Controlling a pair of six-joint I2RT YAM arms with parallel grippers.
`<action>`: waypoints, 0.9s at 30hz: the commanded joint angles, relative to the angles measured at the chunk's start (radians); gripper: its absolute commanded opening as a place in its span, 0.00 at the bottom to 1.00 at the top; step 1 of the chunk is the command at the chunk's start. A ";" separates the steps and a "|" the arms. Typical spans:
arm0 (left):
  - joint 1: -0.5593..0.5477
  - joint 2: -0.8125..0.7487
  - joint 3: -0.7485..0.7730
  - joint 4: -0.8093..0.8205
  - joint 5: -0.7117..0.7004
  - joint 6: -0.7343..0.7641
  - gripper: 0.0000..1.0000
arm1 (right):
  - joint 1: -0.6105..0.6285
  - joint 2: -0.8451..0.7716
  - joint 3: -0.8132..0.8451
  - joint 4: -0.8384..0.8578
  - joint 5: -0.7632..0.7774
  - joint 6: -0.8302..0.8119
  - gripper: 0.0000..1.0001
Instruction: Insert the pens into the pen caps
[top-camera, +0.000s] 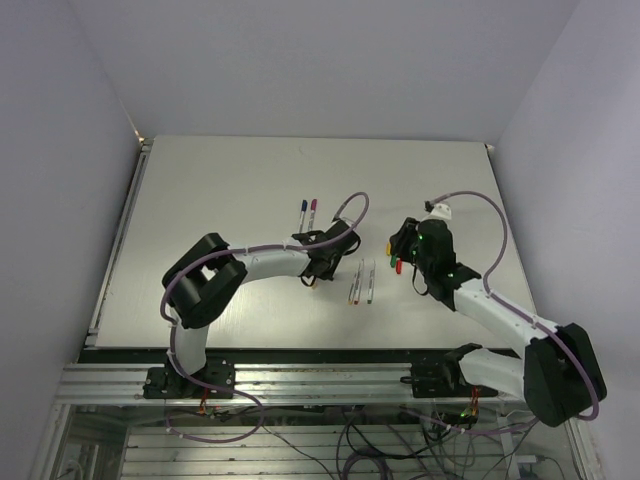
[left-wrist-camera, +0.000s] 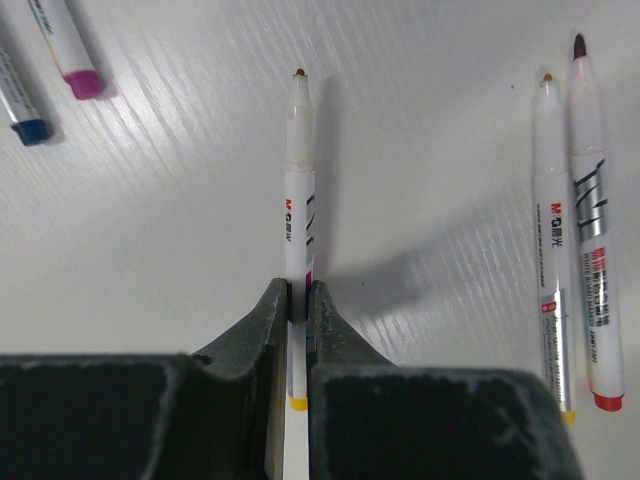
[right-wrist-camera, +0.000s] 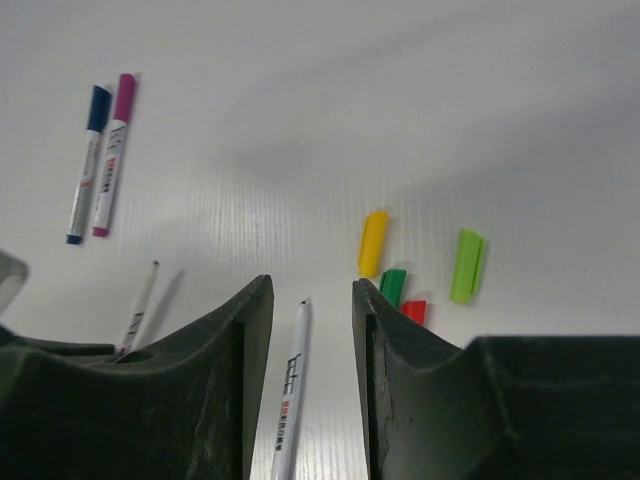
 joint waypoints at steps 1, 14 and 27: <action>0.025 -0.073 0.021 0.060 -0.040 0.035 0.07 | -0.006 0.099 0.111 -0.084 0.032 -0.025 0.37; 0.139 -0.188 -0.063 0.191 0.160 0.026 0.07 | -0.121 0.312 0.198 -0.133 -0.165 0.018 0.36; 0.174 -0.199 -0.070 0.209 0.214 0.026 0.07 | -0.137 0.442 0.266 -0.130 -0.198 -0.018 0.36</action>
